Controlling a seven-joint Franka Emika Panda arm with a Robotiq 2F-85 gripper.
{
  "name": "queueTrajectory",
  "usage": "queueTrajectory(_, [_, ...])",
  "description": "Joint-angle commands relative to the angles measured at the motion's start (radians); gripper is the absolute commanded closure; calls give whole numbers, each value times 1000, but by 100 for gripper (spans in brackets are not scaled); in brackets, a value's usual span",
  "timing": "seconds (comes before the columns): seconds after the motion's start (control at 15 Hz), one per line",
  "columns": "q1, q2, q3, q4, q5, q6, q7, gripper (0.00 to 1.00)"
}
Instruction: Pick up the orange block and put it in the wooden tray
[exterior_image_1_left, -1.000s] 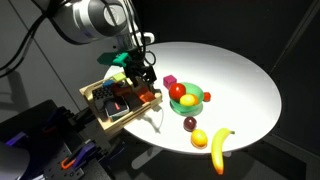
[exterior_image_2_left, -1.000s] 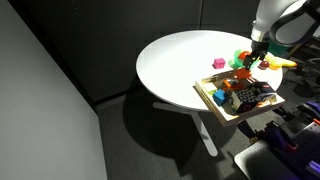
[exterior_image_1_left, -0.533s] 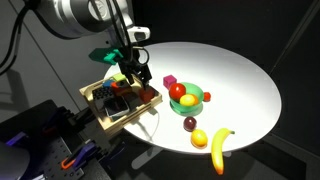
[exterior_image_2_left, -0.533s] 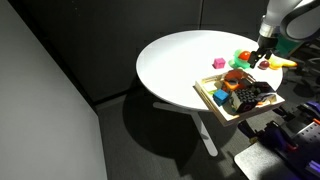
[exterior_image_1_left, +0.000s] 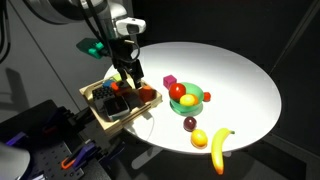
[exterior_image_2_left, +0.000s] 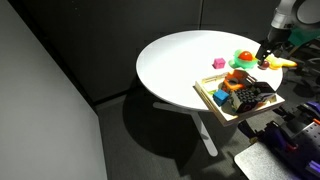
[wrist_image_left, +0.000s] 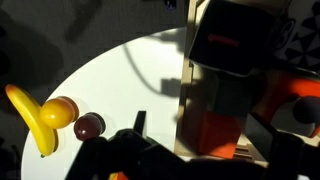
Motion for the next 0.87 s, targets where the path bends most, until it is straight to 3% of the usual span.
queueTrajectory(0.0, [-29,-101,28,-26,49,-114,-63,0])
queueTrajectory(0.33, [-38,-187,36,-28,86,-249,-132,0])
queueTrajectory(0.8, [-47,-187,47,-21,70,-250,-122,0])
